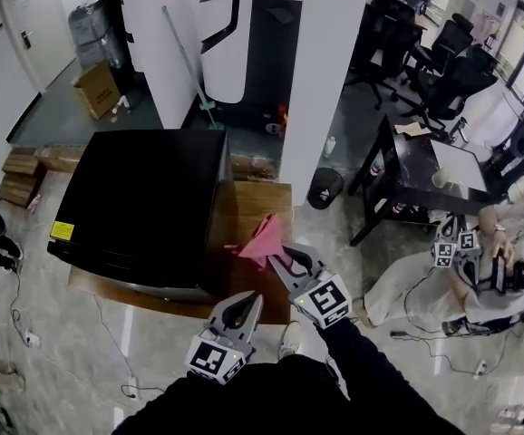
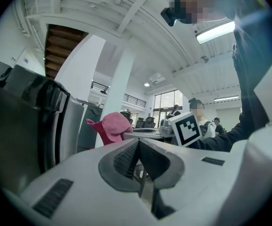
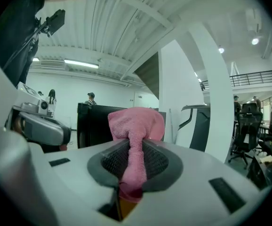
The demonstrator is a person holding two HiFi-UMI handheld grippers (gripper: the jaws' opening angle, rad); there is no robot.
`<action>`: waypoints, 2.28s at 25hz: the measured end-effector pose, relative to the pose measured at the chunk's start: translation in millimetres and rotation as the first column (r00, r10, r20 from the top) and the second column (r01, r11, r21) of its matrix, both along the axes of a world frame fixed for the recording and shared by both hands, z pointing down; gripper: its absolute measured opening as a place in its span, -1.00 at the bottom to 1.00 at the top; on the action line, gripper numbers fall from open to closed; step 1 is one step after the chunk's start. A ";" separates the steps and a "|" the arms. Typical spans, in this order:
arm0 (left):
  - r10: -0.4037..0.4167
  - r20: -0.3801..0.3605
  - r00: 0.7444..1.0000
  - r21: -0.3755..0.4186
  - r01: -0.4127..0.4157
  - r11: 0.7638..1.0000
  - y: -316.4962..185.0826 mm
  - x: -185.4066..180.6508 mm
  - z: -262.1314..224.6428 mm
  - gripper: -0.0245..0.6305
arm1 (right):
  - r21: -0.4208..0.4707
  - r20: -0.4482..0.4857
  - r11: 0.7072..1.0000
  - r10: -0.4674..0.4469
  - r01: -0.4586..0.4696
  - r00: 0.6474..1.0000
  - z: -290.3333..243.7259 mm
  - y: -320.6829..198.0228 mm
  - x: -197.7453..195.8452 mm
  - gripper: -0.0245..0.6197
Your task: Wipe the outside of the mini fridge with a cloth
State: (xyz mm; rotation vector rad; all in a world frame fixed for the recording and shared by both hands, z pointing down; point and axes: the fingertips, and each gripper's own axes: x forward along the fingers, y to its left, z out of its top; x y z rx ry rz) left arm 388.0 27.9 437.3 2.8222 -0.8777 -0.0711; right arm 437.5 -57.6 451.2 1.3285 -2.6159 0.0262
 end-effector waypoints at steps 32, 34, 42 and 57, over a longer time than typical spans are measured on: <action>-0.322 0.045 0.946 -0.051 0.324 0.945 -117.7 31.0 66.2 -0.91 | -0.056 -0.513 0.959 -0.266 0.278 0.816 56.5 -221.1 -51.6 -0.70; -0.316 0.046 0.948 -0.057 0.318 0.946 -118.7 28.6 74.3 -0.91 | -0.066 -0.531 0.960 -0.266 0.273 0.805 67.2 -223.8 -53.4 -0.70; -0.290 0.073 0.954 -0.074 0.295 0.953 -120.3 20.8 111.5 -0.91 | -0.153 -0.573 0.956 -0.293 0.251 0.765 129.4 -230.8 -62.1 -0.70; -0.290 0.106 0.951 -0.138 0.303 0.943 -115.2 11.3 163.5 -0.91 | -0.338 -0.581 0.916 -0.382 0.214 0.718 278.4 -233.0 -64.7 -0.70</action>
